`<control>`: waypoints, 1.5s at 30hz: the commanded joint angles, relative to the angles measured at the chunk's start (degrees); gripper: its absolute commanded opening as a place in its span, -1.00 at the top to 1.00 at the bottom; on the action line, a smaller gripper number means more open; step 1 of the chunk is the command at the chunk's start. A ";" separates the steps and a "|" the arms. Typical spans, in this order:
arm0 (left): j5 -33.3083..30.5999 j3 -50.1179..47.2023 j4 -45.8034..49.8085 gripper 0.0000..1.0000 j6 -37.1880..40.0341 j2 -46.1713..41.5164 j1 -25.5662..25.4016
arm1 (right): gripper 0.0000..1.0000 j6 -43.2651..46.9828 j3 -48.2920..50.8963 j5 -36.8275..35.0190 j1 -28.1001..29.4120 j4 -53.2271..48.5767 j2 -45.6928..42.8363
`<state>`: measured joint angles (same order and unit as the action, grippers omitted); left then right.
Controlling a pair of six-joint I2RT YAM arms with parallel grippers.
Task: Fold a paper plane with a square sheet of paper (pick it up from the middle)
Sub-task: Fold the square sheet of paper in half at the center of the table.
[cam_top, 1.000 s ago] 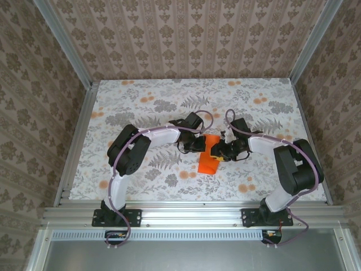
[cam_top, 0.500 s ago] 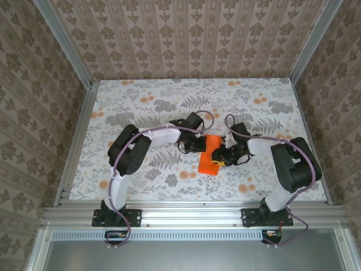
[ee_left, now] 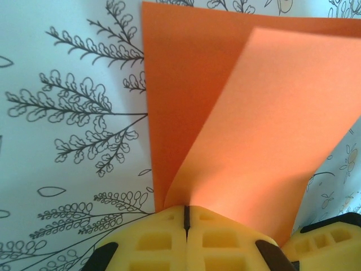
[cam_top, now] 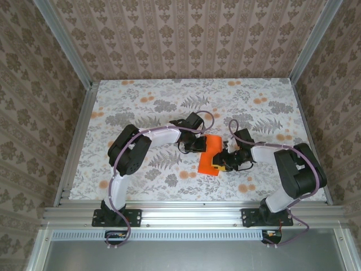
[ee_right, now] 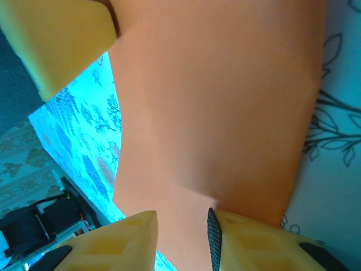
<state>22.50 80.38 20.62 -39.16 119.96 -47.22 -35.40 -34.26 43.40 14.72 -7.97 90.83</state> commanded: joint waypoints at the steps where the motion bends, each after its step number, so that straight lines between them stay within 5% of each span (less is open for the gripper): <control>1: -2.01 -0.40 5.38 1.00 1.55 3.26 -0.77 | 0.36 -0.57 1.91 -1.32 0.52 1.28 3.71; 14: -2.48 0.08 6.47 1.00 2.20 3.35 -0.74 | 0.36 -2.21 1.99 1.04 0.89 -1.70 -6.67; 25: -2.63 0.31 6.72 1.00 2.33 3.36 -0.76 | 0.37 -2.36 5.26 -2.20 2.22 0.41 -1.36; 35: -2.45 0.27 6.49 1.00 2.24 3.41 -0.76 | 0.34 -1.76 5.22 -1.69 2.82 -4.39 -10.69; 45: -2.20 0.57 6.45 1.00 2.33 3.52 -0.73 | 0.34 -2.12 7.48 -6.30 4.51 -2.16 -5.71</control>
<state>22.31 81.06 21.65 -38.09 120.18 -47.29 -37.76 -27.55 40.86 18.85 -9.02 82.56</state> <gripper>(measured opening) 0.053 0.333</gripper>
